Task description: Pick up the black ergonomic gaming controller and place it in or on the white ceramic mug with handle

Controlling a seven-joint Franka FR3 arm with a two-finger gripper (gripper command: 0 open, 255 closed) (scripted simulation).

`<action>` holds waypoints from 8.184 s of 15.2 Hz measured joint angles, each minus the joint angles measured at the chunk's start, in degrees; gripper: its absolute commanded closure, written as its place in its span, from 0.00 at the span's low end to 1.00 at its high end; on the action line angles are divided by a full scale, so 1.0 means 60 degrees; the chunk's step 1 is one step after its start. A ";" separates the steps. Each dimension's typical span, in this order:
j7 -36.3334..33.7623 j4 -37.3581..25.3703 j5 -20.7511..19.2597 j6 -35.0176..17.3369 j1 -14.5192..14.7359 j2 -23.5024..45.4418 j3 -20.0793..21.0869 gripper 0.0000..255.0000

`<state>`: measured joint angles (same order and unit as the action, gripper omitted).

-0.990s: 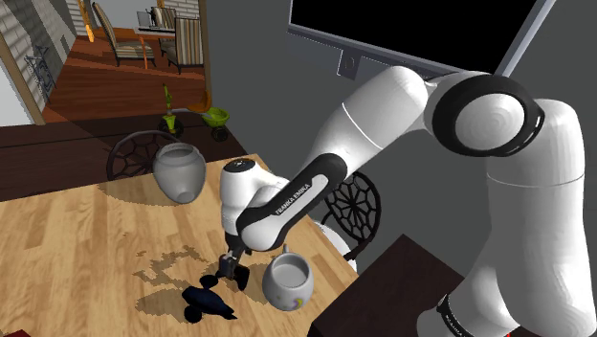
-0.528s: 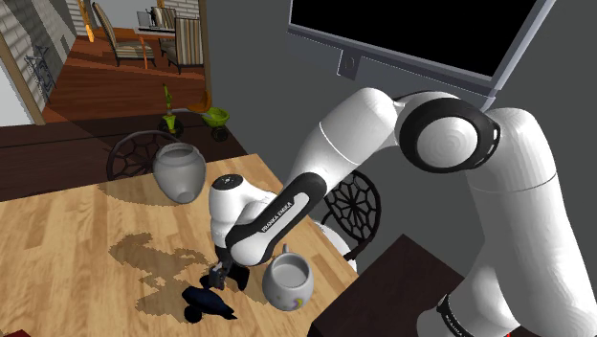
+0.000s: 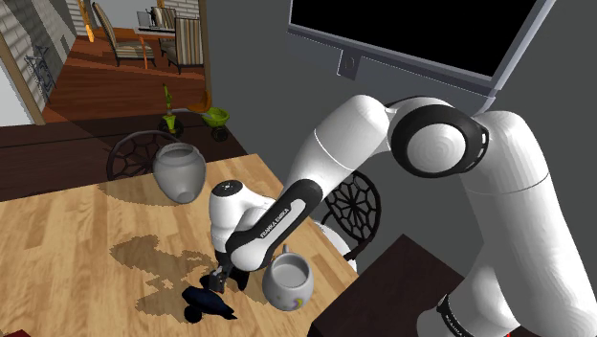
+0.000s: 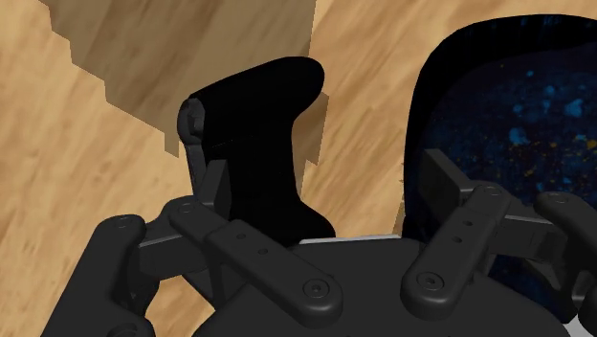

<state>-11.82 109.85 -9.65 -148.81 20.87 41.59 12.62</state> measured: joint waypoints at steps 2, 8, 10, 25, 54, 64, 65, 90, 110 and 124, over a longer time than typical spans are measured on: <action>0.0000 0.0000 0.0000 -0.0001 0.0000 0.0001 0.0000 1.00; 0.0000 0.0000 0.0000 -0.0001 0.0000 0.0001 0.0000 1.00; 0.0000 0.0000 0.0000 -0.0001 0.0000 0.0001 0.0000 1.00; 0.1804 -0.2046 -0.2947 0.1641 0.1536 0.1059 -0.1216 0.00; 0.2110 -0.1609 -0.2709 0.2278 0.1380 -0.0030 -0.0994 1.00; 0.2429 -0.1456 -0.2423 0.3032 0.1266 -0.0964 -0.0784 1.00; 0.2474 -0.1387 -0.2393 0.3098 0.1236 -0.1105 -0.0766 1.00; -0.0525 0.4178 0.0087 0.4632 0.1031 -0.7153 -0.0492 0.00; -0.3538 0.7023 0.2626 0.6410 0.1746 -1.1184 0.0166 0.00; -0.3553 0.7110 0.2646 0.6307 0.1761 -1.1173 0.0186 1.00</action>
<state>-33.14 152.51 6.23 -110.97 31.43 -25.45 13.74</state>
